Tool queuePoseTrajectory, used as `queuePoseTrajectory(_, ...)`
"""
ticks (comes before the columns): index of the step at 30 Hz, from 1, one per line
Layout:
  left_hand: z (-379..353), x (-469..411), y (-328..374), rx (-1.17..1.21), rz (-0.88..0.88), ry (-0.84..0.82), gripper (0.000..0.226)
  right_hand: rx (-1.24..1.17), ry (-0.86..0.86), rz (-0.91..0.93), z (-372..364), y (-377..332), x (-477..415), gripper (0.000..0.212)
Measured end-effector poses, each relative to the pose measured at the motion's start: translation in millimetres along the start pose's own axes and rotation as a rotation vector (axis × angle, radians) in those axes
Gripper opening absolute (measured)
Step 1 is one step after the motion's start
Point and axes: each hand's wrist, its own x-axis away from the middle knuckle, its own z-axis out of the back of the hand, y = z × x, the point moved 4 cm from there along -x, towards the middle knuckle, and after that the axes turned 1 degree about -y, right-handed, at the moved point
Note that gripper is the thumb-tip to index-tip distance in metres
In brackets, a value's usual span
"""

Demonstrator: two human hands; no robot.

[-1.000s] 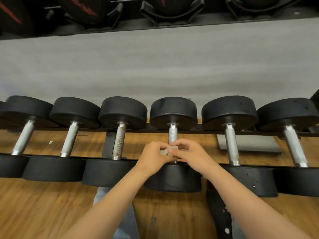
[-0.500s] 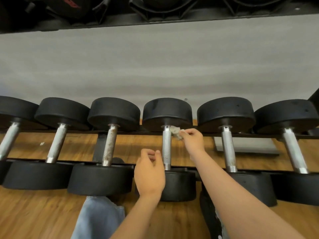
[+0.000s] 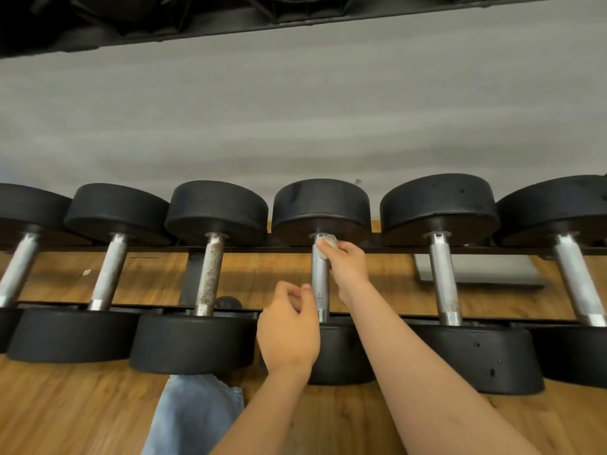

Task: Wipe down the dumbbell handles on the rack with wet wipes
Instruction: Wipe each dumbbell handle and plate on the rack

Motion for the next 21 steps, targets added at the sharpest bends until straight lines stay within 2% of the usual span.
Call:
queuePoseTrajectory(3,0,0,-1,-0.001,-0.001,0.003,0.020,-0.009,0.033,-0.015,-4,-2,-2,0.033)
queuePoseTrajectory(6,0,0,-1,0.000,0.004,0.001,0.020,0.006,0.120,0.085,0,-3,-2,0.018)
queuePoseTrajectory(8,0,0,0,0.005,0.008,-0.002,0.020,0.011,0.146,0.144,3,-2,-2,0.019)
queuePoseTrajectory(15,1,1,2,-0.003,0.016,-0.011,0.022,0.051,-0.002,0.133,6,-1,-2,0.021)
queuePoseTrajectory(18,1,2,1,-0.002,0.019,-0.014,0.023,0.202,-0.024,0.198,8,-6,0,0.014)
queuePoseTrajectory(21,1,2,2,-0.009,0.019,-0.010,0.024,0.279,-0.044,0.231,12,-10,0,0.016)
